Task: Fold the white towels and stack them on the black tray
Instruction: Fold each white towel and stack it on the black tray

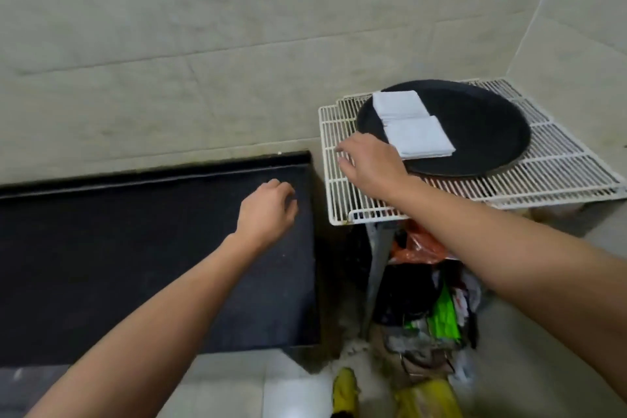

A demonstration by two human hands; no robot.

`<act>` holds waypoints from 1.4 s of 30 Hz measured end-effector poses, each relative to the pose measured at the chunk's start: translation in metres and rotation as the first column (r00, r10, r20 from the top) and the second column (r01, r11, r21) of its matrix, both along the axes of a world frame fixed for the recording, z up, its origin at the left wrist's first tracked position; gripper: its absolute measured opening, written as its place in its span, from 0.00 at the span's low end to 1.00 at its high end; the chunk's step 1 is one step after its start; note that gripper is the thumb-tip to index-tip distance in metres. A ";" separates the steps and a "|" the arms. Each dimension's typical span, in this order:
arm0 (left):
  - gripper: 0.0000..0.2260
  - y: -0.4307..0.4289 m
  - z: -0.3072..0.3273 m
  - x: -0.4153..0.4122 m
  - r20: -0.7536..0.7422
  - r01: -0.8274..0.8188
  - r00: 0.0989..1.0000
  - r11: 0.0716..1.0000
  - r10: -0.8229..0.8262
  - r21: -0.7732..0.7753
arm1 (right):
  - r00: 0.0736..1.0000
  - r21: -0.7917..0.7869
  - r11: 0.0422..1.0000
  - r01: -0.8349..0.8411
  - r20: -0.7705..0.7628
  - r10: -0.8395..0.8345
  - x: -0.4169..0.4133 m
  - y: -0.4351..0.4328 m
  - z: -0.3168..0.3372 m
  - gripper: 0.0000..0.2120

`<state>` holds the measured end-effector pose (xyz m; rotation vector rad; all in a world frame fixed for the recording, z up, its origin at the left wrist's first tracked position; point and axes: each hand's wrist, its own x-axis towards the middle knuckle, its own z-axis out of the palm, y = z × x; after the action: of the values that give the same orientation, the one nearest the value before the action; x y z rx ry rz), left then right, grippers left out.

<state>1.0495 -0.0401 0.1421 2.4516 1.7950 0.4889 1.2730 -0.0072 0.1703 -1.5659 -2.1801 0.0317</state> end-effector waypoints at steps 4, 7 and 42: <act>0.10 -0.054 -0.009 -0.069 -0.133 -0.154 0.981 0.986 0.144 -0.067 | 0.977 -0.068 0.978 -0.196 0.078 0.201 -0.075 -0.030 -0.019 0.16; 0.09 -0.092 -0.010 -0.119 -0.146 -0.286 0.951 0.954 0.272 -0.085 | 0.948 -0.098 0.955 -0.282 0.123 0.292 -0.128 -0.041 -0.026 0.16; 0.11 -0.254 -0.058 -0.758 -0.274 -0.790 0.614 0.568 0.741 -0.232 | 0.612 -0.380 0.647 -0.661 0.224 0.758 -0.850 -0.061 -0.096 0.15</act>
<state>0.2915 -0.2937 0.0844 1.3895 2.7059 -0.0049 0.4227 -0.0685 0.0742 -0.7033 -3.0948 0.3160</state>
